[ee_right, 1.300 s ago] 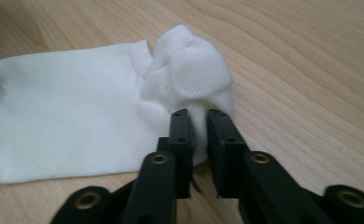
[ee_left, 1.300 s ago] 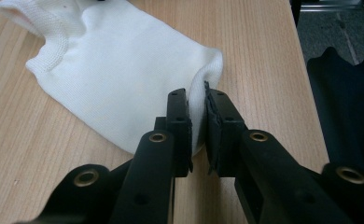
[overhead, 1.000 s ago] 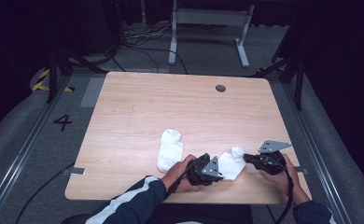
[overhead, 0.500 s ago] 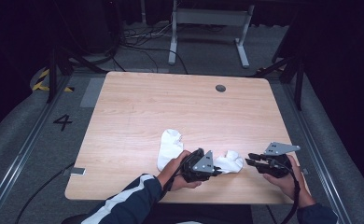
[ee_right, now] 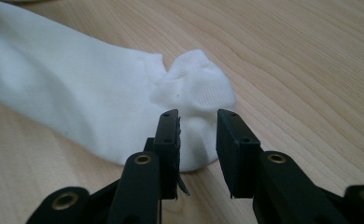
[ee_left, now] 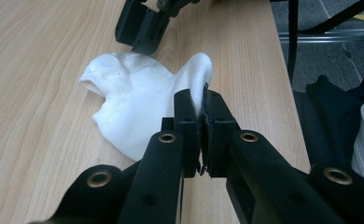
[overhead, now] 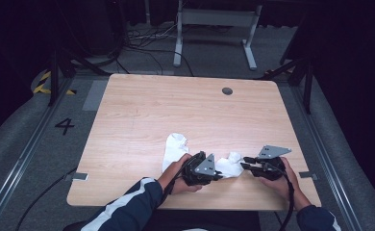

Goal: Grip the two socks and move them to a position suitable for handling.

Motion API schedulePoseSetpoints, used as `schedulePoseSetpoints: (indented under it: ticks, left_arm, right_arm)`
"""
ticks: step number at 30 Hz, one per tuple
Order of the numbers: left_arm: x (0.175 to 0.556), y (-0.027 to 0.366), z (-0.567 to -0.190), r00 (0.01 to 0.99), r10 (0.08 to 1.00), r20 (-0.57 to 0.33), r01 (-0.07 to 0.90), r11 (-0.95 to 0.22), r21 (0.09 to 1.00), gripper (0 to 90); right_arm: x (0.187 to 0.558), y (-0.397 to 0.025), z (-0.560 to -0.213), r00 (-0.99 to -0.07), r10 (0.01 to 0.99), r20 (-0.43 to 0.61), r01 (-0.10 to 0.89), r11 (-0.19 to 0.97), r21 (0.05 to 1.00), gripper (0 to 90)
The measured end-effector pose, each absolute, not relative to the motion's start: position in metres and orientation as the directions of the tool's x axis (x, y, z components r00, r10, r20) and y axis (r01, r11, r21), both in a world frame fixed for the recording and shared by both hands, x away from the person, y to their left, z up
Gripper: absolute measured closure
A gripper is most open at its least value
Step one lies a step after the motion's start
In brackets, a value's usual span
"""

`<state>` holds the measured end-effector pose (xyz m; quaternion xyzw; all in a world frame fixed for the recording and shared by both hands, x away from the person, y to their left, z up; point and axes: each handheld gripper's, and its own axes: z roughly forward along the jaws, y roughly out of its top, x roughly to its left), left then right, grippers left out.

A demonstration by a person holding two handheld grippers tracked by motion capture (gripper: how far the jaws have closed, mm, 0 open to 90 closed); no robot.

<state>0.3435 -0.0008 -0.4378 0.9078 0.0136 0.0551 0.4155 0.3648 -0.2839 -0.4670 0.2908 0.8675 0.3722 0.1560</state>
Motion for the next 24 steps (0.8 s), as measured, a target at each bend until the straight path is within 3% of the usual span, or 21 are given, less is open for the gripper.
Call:
schedulePoseSetpoints:
  ticks: [5,8,18,24]
  left_arm:
    - [0.344,0.000,-0.439,0.993,0.071,0.090,-0.021,-0.656,0.754,86.2]
    - [0.345,0.002,-0.438,0.992,0.073,0.105,-0.030,-0.663,0.748,86.2]
    - [0.345,0.010,-0.431,0.989,0.095,0.114,-0.027,-0.642,0.767,86.1]
    - [0.339,0.018,-0.419,0.985,0.118,0.125,-0.029,-0.603,0.797,86.1]
  right_arm:
    - [0.373,-0.280,-0.475,-0.779,0.626,-0.041,0.417,0.565,0.712,74.1]
    - [0.373,-0.284,-0.475,-0.772,0.635,-0.034,0.427,0.558,0.711,87.4]
    - [0.359,-0.290,-0.459,-0.784,0.618,-0.056,0.395,0.567,0.722,88.5]
    - [0.342,-0.297,-0.432,-0.767,0.638,-0.063,0.383,0.534,0.754,88.5]
